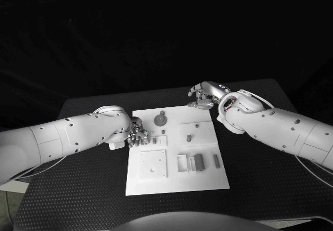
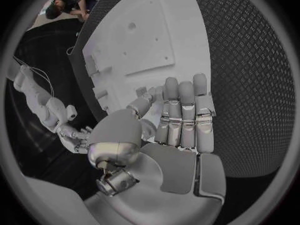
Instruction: Assemble the parts on the task board
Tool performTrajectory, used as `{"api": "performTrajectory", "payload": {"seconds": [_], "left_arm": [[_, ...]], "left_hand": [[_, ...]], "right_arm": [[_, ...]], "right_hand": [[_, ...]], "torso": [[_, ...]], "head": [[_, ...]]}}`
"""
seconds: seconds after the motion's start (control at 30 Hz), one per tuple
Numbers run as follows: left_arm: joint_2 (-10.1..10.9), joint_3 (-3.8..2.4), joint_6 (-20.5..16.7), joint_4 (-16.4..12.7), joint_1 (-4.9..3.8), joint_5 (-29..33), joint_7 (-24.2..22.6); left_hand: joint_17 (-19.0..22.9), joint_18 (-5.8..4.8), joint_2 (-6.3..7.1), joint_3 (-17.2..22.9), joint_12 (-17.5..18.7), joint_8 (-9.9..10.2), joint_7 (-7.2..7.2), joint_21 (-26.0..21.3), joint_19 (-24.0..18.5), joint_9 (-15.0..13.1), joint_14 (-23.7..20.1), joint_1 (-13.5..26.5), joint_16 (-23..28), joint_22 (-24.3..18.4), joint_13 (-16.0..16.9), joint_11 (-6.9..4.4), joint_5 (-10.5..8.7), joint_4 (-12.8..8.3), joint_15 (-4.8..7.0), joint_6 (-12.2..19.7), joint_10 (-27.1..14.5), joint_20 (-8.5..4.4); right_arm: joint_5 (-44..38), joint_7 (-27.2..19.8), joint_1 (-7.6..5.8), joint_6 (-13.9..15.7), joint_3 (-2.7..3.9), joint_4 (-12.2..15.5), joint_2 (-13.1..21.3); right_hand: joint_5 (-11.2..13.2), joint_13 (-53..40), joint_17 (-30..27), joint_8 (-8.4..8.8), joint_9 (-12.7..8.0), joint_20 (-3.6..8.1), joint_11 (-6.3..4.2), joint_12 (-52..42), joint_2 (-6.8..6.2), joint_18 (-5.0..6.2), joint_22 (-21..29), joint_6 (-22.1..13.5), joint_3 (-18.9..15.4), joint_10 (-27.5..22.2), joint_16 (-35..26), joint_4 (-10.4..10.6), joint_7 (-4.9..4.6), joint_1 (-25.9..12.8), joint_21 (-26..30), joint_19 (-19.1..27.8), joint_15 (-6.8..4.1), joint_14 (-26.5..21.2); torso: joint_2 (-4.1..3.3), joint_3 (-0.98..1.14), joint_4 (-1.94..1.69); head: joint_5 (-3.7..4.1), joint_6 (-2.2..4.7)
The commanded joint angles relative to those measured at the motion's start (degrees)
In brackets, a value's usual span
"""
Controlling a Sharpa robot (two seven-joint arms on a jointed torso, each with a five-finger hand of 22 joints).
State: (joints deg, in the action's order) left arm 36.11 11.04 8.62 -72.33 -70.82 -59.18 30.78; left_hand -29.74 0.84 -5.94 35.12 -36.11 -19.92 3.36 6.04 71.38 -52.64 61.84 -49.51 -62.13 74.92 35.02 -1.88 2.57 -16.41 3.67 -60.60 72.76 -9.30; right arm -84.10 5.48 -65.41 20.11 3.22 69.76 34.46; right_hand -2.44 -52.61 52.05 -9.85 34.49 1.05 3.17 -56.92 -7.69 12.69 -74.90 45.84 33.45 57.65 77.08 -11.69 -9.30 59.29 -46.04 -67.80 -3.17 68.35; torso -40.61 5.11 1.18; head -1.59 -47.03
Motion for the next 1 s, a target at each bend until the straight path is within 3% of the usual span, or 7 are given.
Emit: {"api": "performTrajectory", "payload": {"seconds": [0.03,0.27,0.43,0.53,0.73,1.0], "left_arm": [[-0.2,0.64,3.3,-0.2,0.95,-0.9,1.2],[-0.2,0.65,2.5,-0.1,0.96,-1.1,1.1],[-0.2,0.65,1.9,0.0,0.96,-0.9,1.1],[-0.2,0.65,1.4,0.1,0.96,-0.6,1.3],[-0.2,0.65,0.6,0.2,0.96,-0.5,1.3],[-0.2,0.65,-0.5,0.4,0.96,-0.4,0.8]], "left_hand": [[0.0,0.59,0.56,0.2,-0.2,0.0,0.02,0.4,0.3,0.1,0.4,0.2,-0.2,1.3,0.1,-0.62,0.25,0.0,0.00,-0.6,0.3,0.11],[0.0,0.59,0.45,0.3,-0.2,0.0,-0.02,0.4,0.4,0.1,0.4,0.0,-0.3,1.3,0.1,-0.65,0.25,0.0,0.04,-0.6,0.3,0.07],[0.0,0.51,1.12,-0.1,-0.2,0.1,0.02,0.5,0.4,0.0,0.4,0.3,-0.3,1.3,0.1,-0.63,0.23,0.1,0.04,-0.7,0.3,0.07],[0.1,0.43,2.16,-0.7,-0.2,0.5,0.21,0.5,0.4,0.1,0.4,1.2,-0.3,1.3,0.1,-0.50,0.20,0.5,0.02,-0.2,0.2,0.10],[0.3,0.37,5.55,-4.3,0.0,1.5,0.63,0.3,0.0,0.3,-0.1,6.1,-0.1,1.2,0.1,-0.16,0.21,2.2,0.02,0.9,-0.3,0.05],[0.4,0.49,6.76,-5.7,0.0,1.9,0.61,0.1,-0.1,0.2,-0.3,8.6,-0.2,1.1,0.2,-0.18,0.19,3.4,0.17,1.0,-0.5,-0.10]], "right_arm": [[0.0,-0.2,0.03,-0.5,0.02,0.1,0.0],[0.0,-0.2,0.04,-0.5,0.02,0.0,0.0],[0.0,-0.2,0.05,-0.5,0.02,0.0,0.0],[0.0,-0.2,0.05,-0.5,0.02,0.0,0.0],[0.0,-0.1,0.05,-0.6,0.02,0.0,0.0],[0.0,-0.1,0.05,-0.8,0.01,-0.1,0.0]], "right_hand": [[-0.3,0.1,0.1,0.21,-0.1,0.35,-0.04,-0.4,0.33,2.31,-1.0,0.1,-0.1,-0.3,-0.2,0.2,-0.39,-0.3,0.2,-0.1,-0.04,0.4],[-0.3,0.1,0.1,0.21,-0.1,0.35,-0.04,-0.4,0.33,2.31,-1.0,0.1,-0.1,-0.3,-0.2,0.2,-0.39,-0.3,0.2,-0.1,-0.04,0.4],[-0.3,0.1,0.1,0.21,-0.1,0.35,-0.04,-0.4,0.33,2.31,-1.0,0.1,-0.1,-0.3,-0.3,0.2,-0.39,-0.3,0.2,-0.1,-0.04,0.4],[-0.3,0.1,0.1,0.21,-0.1,0.35,-0.04,-0.4,0.32,2.31,-1.0,0.1,-0.1,-0.3,-0.3,0.2,-0.39,-0.3,0.2,-0.1,-0.04,0.4],[-0.3,0.1,0.1,0.22,-0.1,0.35,-0.04,-0.4,0.30,2.31,-1.0,0.1,-0.1,-0.3,-0.3,0.2,-0.39,-0.3,0.2,-0.1,-0.04,0.4],[-0.3,0.1,0.1,0.24,-0.1,0.36,-0.04,-0.4,0.27,2.31,-1.0,0.1,-0.1,-0.3,-0.3,0.2,-0.40,-0.3,0.2,-0.1,-0.04,0.4]], "torso": [[-0.02,-0.01,-0.02],[-0.01,0.00,0.00],[-0.01,0.00,0.00],[-0.01,0.00,0.00],[0.01,0.03,-0.01],[0.00,0.00,0.03]], "head": [[-0.01,-0.04],[-0.01,-0.07],[-0.01,-0.08],[-0.01,-0.08],[0.02,-0.07],[0.04,-0.06]]}}
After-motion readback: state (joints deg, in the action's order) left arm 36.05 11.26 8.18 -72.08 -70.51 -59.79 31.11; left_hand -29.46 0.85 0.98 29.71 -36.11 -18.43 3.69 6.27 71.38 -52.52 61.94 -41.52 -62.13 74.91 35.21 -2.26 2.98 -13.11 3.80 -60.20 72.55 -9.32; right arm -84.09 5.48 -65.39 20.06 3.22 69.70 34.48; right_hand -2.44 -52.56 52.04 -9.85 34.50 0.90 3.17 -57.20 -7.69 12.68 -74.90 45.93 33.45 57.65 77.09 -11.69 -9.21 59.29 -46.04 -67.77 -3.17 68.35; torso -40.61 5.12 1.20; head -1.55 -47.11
